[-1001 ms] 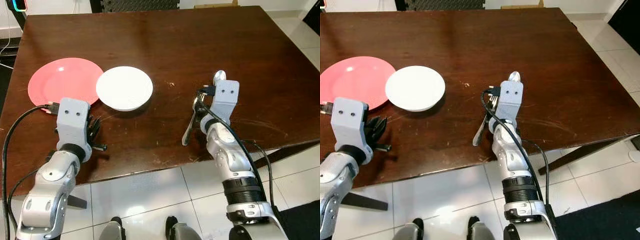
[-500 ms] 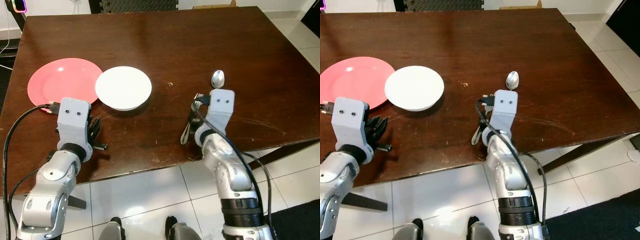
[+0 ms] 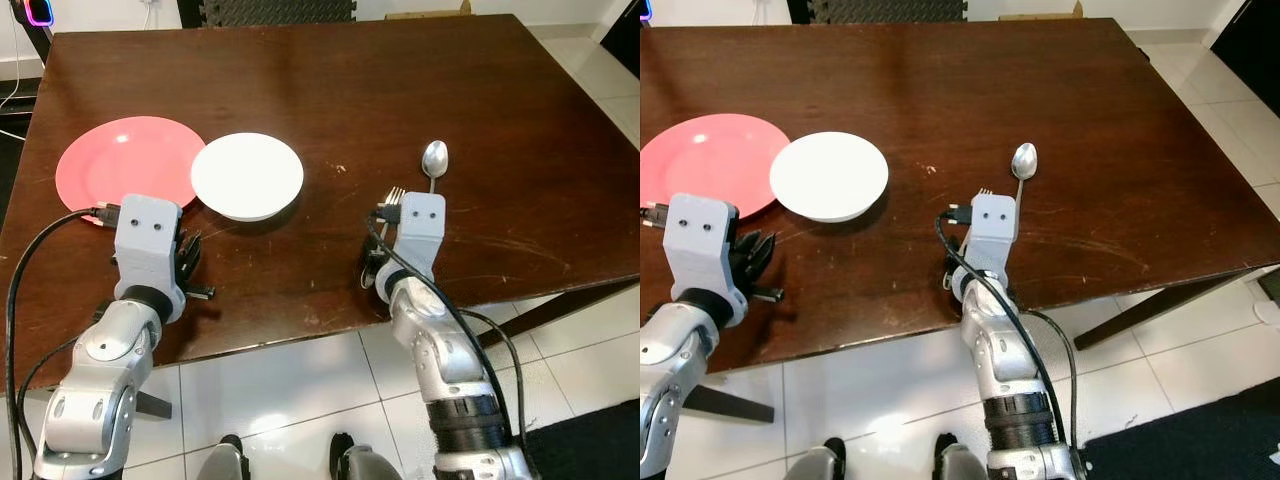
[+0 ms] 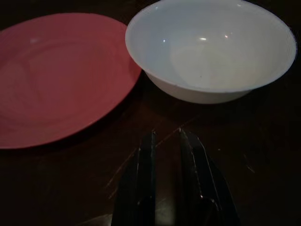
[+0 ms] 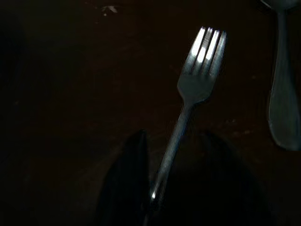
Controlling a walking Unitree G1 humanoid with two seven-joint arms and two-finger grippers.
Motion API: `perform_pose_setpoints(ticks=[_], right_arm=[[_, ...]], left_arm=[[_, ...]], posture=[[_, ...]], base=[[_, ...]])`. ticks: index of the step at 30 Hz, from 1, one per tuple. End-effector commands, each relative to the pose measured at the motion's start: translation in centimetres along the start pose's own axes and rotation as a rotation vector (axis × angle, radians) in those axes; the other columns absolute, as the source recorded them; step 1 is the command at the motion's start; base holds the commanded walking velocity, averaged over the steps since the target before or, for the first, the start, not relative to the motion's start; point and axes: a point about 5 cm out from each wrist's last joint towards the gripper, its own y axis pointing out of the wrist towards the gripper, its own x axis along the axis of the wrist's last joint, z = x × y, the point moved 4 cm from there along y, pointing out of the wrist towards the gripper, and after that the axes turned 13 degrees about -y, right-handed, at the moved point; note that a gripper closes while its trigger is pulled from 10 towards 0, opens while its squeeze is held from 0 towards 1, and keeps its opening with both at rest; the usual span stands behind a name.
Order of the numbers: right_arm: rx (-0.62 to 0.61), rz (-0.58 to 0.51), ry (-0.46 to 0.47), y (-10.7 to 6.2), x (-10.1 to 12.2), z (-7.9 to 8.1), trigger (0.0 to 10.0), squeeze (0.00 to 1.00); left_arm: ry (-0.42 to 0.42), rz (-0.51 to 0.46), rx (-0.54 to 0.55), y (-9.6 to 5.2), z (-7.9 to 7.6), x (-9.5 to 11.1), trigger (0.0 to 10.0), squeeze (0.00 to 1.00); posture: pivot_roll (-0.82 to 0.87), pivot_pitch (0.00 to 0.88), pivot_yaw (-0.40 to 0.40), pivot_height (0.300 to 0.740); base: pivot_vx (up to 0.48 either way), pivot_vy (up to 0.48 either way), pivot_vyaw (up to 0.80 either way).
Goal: Setting the table
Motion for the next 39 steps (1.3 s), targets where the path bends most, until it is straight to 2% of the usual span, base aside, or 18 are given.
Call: perform_pose_setpoints(ticks=[1,16,23,24,26,28,31,39], right_arm=[[0.025,0.135,-0.033,0.0,-3.9,0.6,0.0,0.00],[-0.009,0.129,-0.011,0.3,-4.1,-0.6,0.0,0.00],[-0.032,0.100,0.000,0.6,-3.4,-1.4,0.0,0.00],[-0.035,0.018,-0.013,1.1,-1.4,-1.9,10.0,0.00],[-0.043,-0.034,-0.019,1.5,0.2,-2.3,10.0,0.00],[-0.043,-0.034,-0.019,1.5,0.2,-2.3,10.0,0.00],[-0.034,-0.073,-0.015,3.0,2.3,-2.3,10.0,0.00],[-0.040,-0.054,-0.003,4.4,2.7,-2.0,10.0,0.00]], left_arm=[[-0.005,0.018,0.010,-0.2,0.2,-0.6,10.0,0.00],[-0.008,0.019,0.011,-0.2,0.2,-0.6,10.0,0.00],[-0.008,0.021,0.005,-0.1,0.1,-0.7,10.0,0.00],[-0.008,0.021,0.004,-0.1,0.0,-0.7,10.0,0.00],[-0.007,0.022,0.003,-0.1,0.0,-0.7,10.0,0.00],[-0.007,0.022,0.003,-0.1,0.0,-0.7,10.0,0.00],[-0.006,0.023,-0.006,0.0,-0.2,-0.7,10.0,0.00],[0.003,0.020,-0.008,-0.2,-0.2,-0.3,10.0,0.00]], posture=[[0.12,0.255,-0.016,0.740],[0.11,0.255,-0.011,0.740],[0.11,0.253,-0.008,0.740],[0.11,0.253,-0.008,0.740],[0.11,0.253,-0.004,0.740],[0.11,0.253,-0.004,0.740],[0.12,0.254,0.001,0.740],[0.17,0.270,0.004,0.740]], base=[[0.000,0.000,0.00],[0.000,0.000,0.00],[0.000,0.000,0.00],[0.000,0.000,0.00],[0.000,0.000,0.00],[0.000,0.000,0.00],[0.000,0.000,0.00],[0.000,0.000,0.00]])
